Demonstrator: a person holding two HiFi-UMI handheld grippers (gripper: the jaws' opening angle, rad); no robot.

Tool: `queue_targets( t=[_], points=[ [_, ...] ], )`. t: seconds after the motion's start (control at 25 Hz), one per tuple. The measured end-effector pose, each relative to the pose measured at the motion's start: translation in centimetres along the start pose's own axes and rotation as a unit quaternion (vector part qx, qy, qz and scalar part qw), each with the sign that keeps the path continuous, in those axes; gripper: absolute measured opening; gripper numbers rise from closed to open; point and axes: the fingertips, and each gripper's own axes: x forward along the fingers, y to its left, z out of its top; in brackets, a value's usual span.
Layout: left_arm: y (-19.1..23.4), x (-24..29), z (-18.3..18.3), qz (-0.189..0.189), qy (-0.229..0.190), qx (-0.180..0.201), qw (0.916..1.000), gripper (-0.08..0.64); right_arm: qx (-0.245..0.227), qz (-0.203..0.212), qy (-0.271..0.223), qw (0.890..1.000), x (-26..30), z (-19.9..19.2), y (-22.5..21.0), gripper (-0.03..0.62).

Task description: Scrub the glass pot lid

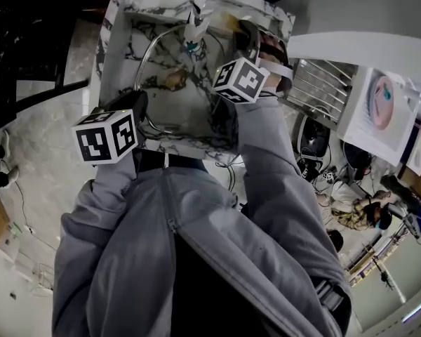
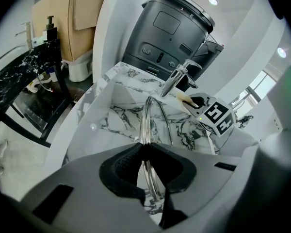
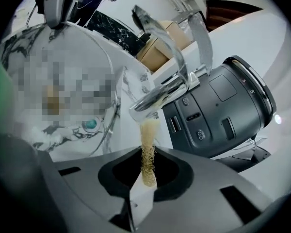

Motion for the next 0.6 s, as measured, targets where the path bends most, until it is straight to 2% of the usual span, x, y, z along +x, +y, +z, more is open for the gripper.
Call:
queue_targets(
  t=[0.32, 0.36, 0.44, 0.6],
  points=[
    [-0.2, 0.2, 0.0, 0.002, -0.001, -0.004, 1.0, 0.069, -0.011, 0.015, 0.01, 1.0, 1.9, -1.0, -0.3, 0.058],
    [-0.2, 0.3, 0.0, 0.002, -0.001, -0.004, 1.0, 0.069, -0.008, 0.016, 0.009, 1.0, 1.9, -1.0, -0.4, 0.071],
    [-0.4, 0.3, 0.0, 0.001, 0.002, -0.003, 1.0, 0.069, 0.001, 0.019, 0.008, 1.0, 1.9, -1.0, -0.5, 0.162],
    [-0.6, 0.3, -0.1, -0.001, 0.003, -0.001, 1.0, 0.069, 0.007, 0.007, 0.012, 1.0, 1.7, -1.3, -1.1, 0.206]
  ],
)
